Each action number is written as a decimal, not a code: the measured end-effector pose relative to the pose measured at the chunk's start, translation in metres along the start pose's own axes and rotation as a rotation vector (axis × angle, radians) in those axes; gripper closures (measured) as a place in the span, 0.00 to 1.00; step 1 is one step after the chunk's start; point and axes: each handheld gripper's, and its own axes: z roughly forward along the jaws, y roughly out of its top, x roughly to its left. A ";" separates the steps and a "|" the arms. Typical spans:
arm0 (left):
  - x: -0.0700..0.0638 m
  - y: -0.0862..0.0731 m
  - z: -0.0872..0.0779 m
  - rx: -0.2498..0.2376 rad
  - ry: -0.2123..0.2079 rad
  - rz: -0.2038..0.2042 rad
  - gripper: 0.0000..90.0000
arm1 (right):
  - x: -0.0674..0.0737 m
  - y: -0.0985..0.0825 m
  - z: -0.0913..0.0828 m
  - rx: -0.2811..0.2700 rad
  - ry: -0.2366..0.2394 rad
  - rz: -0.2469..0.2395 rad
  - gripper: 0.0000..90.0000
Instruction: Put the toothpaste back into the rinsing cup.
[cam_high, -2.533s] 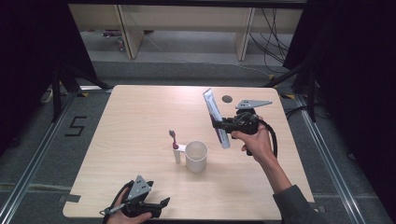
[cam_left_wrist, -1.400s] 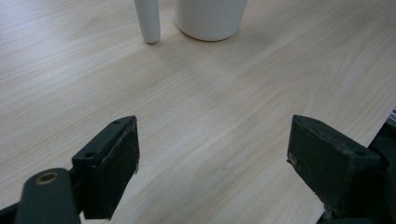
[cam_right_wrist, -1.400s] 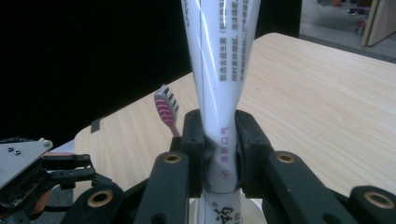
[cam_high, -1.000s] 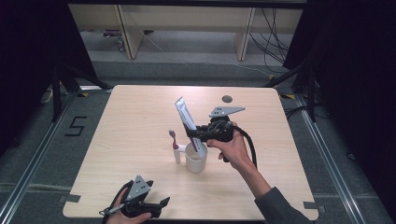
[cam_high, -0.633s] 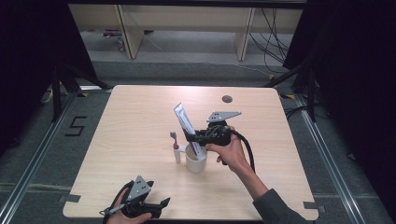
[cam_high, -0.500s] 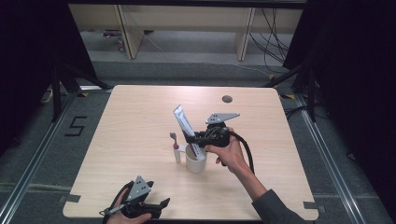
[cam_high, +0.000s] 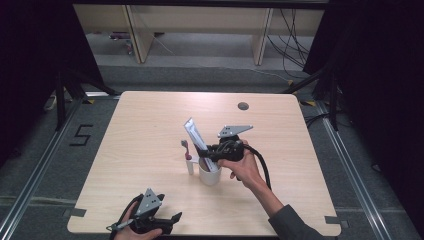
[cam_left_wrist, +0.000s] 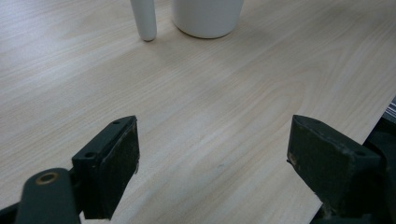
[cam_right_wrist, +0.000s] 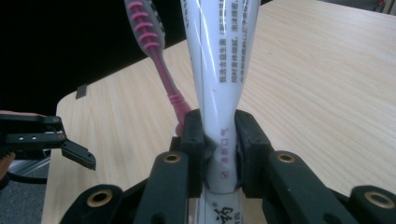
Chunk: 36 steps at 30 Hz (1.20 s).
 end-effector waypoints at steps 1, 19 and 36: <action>0.001 0.000 0.000 -0.005 -0.002 0.007 0.18 | -0.001 -0.001 0.002 -0.015 0.003 -0.024 0.85; -0.001 0.001 0.001 -0.023 -0.005 -0.012 0.18 | 0.005 -0.007 -0.002 0.046 -0.039 -0.078 0.84; 0.000 0.001 0.001 -0.013 -0.005 -0.002 0.19 | 0.006 -0.018 -0.002 0.093 -0.070 -0.136 0.84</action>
